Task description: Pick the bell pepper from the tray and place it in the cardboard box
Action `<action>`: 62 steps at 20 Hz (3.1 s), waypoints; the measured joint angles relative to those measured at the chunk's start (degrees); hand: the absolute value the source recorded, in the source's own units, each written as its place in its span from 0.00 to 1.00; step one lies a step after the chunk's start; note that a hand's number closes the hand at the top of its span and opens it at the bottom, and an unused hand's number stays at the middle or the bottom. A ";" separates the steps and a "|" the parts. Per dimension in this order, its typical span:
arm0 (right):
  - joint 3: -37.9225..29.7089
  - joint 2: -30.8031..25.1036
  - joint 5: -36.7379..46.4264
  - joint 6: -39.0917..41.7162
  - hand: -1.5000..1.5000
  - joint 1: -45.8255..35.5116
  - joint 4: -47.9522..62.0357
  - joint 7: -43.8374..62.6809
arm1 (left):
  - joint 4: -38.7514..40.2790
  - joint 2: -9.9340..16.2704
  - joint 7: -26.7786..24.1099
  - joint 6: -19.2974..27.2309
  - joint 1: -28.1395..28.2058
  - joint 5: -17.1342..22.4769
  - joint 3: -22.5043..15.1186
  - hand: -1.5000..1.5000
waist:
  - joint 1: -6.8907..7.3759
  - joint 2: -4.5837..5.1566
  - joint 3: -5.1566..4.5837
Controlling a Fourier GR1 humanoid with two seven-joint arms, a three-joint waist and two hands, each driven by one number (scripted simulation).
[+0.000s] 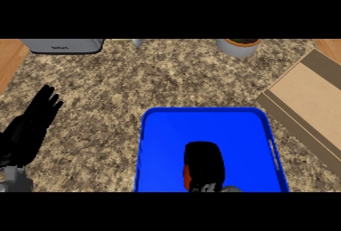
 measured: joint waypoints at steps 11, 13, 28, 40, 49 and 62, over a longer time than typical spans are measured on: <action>-15.14 -19.69 -7.94 0.17 1.00 1.74 -1.96 -26.22 | -3.22 -0.81 1.17 -0.51 2.38 -0.25 0.42 0.50 | -0.08 0.01 0.01; -17.23 -21.50 -7.59 -0.50 1.00 1.51 -2.24 -28.43 | -1.02 -0.79 0.09 -0.80 1.06 -0.59 0.84 0.50 | -0.18 0.03 0.01; -28.31 -24.10 -9.49 4.79 1.00 0.20 -34.68 -20.98 | -0.89 -0.89 0.27 -1.57 1.54 -0.71 1.99 0.50 | -0.82 -0.29 -0.07; -48.67 -27.39 -15.14 10.52 1.00 -10.78 -36.24 -12.79 | -2.87 -2.49 1.20 -0.99 2.07 -2.08 0.74 0.50 | -0.06 -0.07 -0.03; -55.93 -33.40 -14.41 6.77 1.00 -11.20 -21.68 -25.63 | -2.63 -3.06 2.23 -0.68 0.12 -2.78 0.71 0.50 | 0.04 0.07 -0.02; -56.63 -33.03 -10.64 -6.91 1.00 -12.25 4.01 -44.34 | -1.27 -2.05 1.13 -3.04 0.02 -2.06 2.90 0.50 | 0.36 0.16 0.02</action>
